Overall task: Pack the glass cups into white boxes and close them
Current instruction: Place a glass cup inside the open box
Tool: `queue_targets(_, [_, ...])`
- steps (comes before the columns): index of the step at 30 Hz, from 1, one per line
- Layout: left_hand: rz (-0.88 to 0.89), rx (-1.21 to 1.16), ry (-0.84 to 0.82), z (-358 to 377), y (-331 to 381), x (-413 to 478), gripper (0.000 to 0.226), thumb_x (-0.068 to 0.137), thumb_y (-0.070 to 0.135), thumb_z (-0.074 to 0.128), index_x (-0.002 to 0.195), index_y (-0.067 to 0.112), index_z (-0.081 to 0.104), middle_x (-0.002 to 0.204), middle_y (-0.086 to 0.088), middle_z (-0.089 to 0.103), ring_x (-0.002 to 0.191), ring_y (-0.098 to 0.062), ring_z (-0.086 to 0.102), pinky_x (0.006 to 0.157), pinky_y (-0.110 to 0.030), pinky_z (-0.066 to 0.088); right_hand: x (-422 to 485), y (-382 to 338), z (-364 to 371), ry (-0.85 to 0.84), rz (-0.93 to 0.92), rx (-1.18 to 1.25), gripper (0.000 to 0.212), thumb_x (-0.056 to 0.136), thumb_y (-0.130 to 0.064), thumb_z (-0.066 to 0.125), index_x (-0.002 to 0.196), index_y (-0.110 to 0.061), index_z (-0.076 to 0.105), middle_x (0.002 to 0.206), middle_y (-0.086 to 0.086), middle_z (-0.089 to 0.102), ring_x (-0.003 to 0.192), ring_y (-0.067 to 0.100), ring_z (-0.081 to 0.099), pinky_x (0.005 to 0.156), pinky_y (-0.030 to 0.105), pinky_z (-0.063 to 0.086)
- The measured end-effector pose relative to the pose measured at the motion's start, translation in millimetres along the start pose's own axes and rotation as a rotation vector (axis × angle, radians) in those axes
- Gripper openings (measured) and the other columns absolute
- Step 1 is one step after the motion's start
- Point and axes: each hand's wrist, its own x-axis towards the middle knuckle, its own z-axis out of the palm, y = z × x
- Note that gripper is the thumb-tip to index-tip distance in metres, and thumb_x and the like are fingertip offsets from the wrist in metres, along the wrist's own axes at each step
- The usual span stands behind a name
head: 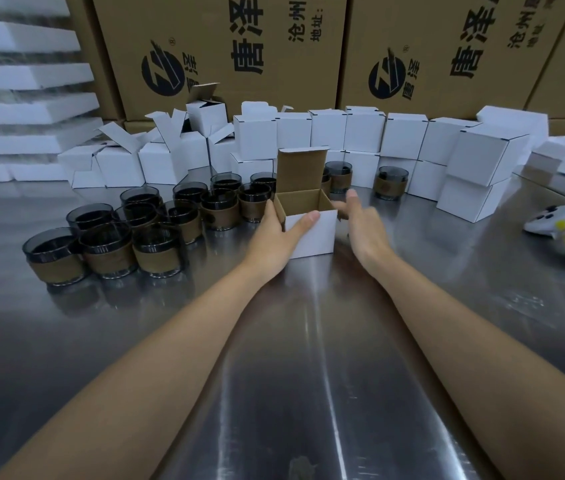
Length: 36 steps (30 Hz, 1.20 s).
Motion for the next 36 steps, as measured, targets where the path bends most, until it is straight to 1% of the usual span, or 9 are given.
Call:
queue_targets(4, [-0.003, 0.014, -0.044, -0.9, -1.6, 0.1, 0.047, 0.088, 0.049, 0.063, 0.127, 0.032, 0.042, 0.124, 0.013, 0.06, 0.112, -0.006, 0.057, 0.089, -0.02, 0.044, 28.2, 13.4, -18.4, 0.275, -0.072, -0.136, 0.041, 0.096, -0.016, 0.041, 0.062, 0.004, 0.053, 0.073, 0.021, 0.064, 0.07, 0.033, 0.056, 0.065, 0.038, 0.045])
queue_targets(7, [0.016, 0.006, -0.048, 1.4, -2.4, 0.9, 0.052, 0.088, 0.047, 0.063, 0.132, 0.029, 0.041, 0.127, 0.011, 0.059, 0.114, -0.007, 0.057, 0.094, -0.023, 0.045, 55.2, 28.8, -28.9, 0.347, -0.057, -0.208, 0.025, 0.086, -0.002, 0.043, 0.087, 0.011, 0.065, 0.1, 0.029, 0.064, 0.095, 0.039, 0.058, 0.08, 0.043, 0.049])
queue_targets(10, [0.013, 0.032, -0.036, 3.0, -3.9, 3.6, 0.052, 0.086, 0.05, 0.063, 0.13, 0.032, 0.041, 0.129, 0.011, 0.058, 0.117, -0.009, 0.056, 0.101, -0.03, 0.044, 77.7, 37.4, -31.5, 0.332, -0.008, -0.261, 0.044, 0.089, 0.004, 0.044, 0.131, 0.001, 0.054, 0.145, 0.019, 0.04, 0.132, 0.031, 0.041, 0.109, 0.03, 0.031])
queue_targets(15, [0.008, 0.085, -0.047, 3.4, -7.1, 9.0, 0.054, 0.083, 0.058, 0.062, 0.127, 0.037, 0.04, 0.131, 0.012, 0.057, 0.121, -0.014, 0.054, 0.108, -0.042, 0.04, 108.1, 49.6, -41.6, 0.342, -0.067, -0.551, 0.048, 0.097, -0.004, 0.044, 0.143, -0.01, 0.039, 0.158, 0.017, 0.013, 0.144, 0.032, 0.016, 0.107, 0.045, 0.033])
queue_targets(20, [0.031, 0.127, -0.017, 4.1, -8.0, 10.9, 0.07, 0.078, 0.064, 0.06, 0.135, 0.027, 0.041, 0.132, 0.01, 0.056, 0.122, -0.014, 0.053, 0.106, -0.042, 0.041, 124.0, 53.4, -41.0, 0.243, 0.012, -0.63, 0.034, 0.101, -0.018, 0.048, 0.132, -0.005, 0.046, 0.152, 0.018, 0.024, 0.137, 0.036, 0.027, 0.098, 0.048, 0.039])
queue_targets(23, [0.025, 0.149, 0.012, 3.8, -7.7, 11.4, 0.068, 0.08, 0.064, 0.061, 0.134, 0.028, 0.042, 0.13, 0.01, 0.056, 0.117, -0.012, 0.054, 0.102, -0.036, 0.045, 118.7, 50.2, -40.1, 0.276, -0.066, -0.508, 0.026, 0.1, -0.015, 0.048, 0.121, 0.0, 0.054, 0.141, 0.018, 0.036, 0.121, 0.035, 0.045, 0.095, 0.04, 0.042])
queue_targets(27, [0.005, 0.113, 0.12, 2.1, -5.3, 10.7, 0.057, 0.081, 0.057, 0.067, 0.124, 0.027, 0.047, 0.125, 0.007, 0.058, 0.111, -0.012, 0.057, 0.092, -0.028, 0.047, 92.5, 43.4, -39.6, 0.253, -0.121, -0.297, 0.019, 0.096, -0.012, 0.057, 0.112, -0.002, 0.062, 0.136, 0.018, 0.041, 0.121, 0.028, 0.047, 0.101, 0.02, 0.03])
queue_targets(31, [-0.024, 0.11, 0.177, -0.4, -4.2, 10.1, 0.064, 0.079, 0.055, 0.07, 0.128, 0.019, 0.049, 0.126, 0.003, 0.059, 0.114, -0.016, 0.057, 0.096, -0.031, 0.047, 57.1, 31.9, -37.2, 0.215, -0.129, -0.199, 0.02, 0.09, -0.012, 0.067, 0.108, -0.007, 0.07, 0.131, 0.014, 0.047, 0.122, 0.025, 0.048, 0.109, 0.031, 0.035])
queue_targets(36, [-0.086, 0.111, 0.164, -2.7, 0.3, 4.8, 0.106, 0.08, 0.06, 0.066, 0.155, 0.013, 0.009, 0.15, 0.0, 0.041, 0.137, -0.02, 0.038, 0.112, -0.034, 0.034, 18.1, 21.3, -38.6, 0.157, -0.096, 0.121, 0.016, 0.085, -0.011, 0.073, 0.098, -0.003, 0.072, 0.099, 0.01, 0.067, 0.095, 0.021, 0.062, 0.091, 0.035, 0.052])
